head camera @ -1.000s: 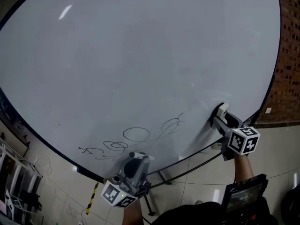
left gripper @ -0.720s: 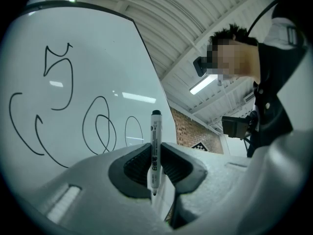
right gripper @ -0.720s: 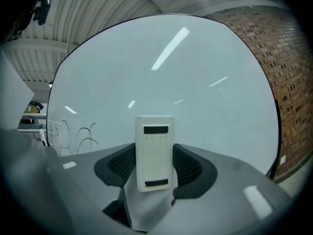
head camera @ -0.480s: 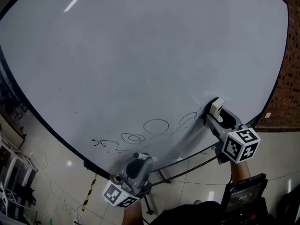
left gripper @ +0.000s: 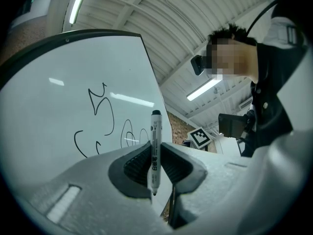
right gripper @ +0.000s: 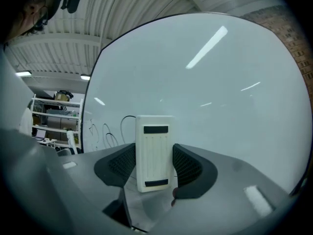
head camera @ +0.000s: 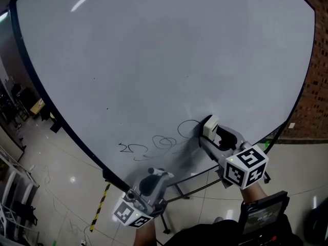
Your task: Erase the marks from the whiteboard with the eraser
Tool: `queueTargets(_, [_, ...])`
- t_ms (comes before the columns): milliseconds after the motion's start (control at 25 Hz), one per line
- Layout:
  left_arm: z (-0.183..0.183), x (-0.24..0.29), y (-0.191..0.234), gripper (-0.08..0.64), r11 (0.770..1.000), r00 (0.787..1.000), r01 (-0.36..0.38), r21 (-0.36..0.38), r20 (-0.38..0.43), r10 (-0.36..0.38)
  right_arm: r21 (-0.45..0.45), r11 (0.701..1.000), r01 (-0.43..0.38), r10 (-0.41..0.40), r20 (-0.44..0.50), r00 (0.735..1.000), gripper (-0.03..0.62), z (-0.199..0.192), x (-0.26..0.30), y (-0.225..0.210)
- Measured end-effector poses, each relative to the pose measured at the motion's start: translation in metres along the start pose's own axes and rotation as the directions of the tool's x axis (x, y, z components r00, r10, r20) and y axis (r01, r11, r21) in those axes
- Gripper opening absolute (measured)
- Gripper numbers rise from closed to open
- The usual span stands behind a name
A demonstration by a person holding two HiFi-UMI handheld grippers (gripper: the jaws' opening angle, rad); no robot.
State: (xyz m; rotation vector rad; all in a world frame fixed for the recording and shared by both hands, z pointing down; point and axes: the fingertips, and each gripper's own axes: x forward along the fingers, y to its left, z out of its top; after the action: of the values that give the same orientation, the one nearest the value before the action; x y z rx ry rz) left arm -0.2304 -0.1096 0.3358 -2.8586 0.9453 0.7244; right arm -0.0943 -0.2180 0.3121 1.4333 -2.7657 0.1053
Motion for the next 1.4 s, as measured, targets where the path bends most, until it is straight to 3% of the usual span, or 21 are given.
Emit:
queueTargets(80, [0.002, -0.004, -0.001, 0.058, 1.0, 1.0, 0.0, 0.0, -0.003, 0.0, -0.022, 1.0, -0.02, 0.02, -0.006, 1.0, 0.239, -0.002, 0.005, 0.014])
queueTargets(240, [0.007, -0.005, -0.005, 0.058, 1.0, 1.0, -0.008, 0.016, -0.004, 0.008, 0.035, 0.992, -0.118, 0.119, -0.031, 0.992, 0.239, -0.009, 0.007, 0.027])
queueTargets(360, [0.007, 0.002, -0.01, 0.058, 0.999, 1.0, -0.013, 0.03, -0.001, 0.013, -0.005, 0.992, -0.127, 0.126, -0.042, 0.991, 0.239, -0.011, 0.005, 0.017])
queueTargets(920, [0.002, 0.039, -0.027, 0.058, 0.991, 0.993, -0.108, 0.082, -0.032, 0.11, 0.144, 0.988, 0.059, -0.061, 0.005, 0.998, 0.239, -0.007, -0.051, -0.163])
queueTargets(1160, [-0.001, 0.033, -0.026, 0.058, 0.99, 0.992, -0.114, 0.076, -0.038, 0.118, 0.184, 0.974, 0.134, -0.14, 0.023, 0.99, 0.239, -0.012, -0.056, -0.185])
queueTargets(1400, [0.009, 0.006, -0.015, 0.058, 0.994, 0.995, -0.087, 0.065, -0.045, 0.09, 0.191, 0.952, 0.241, -0.252, 0.036, 0.967, 0.239, -0.009, -0.054, -0.167])
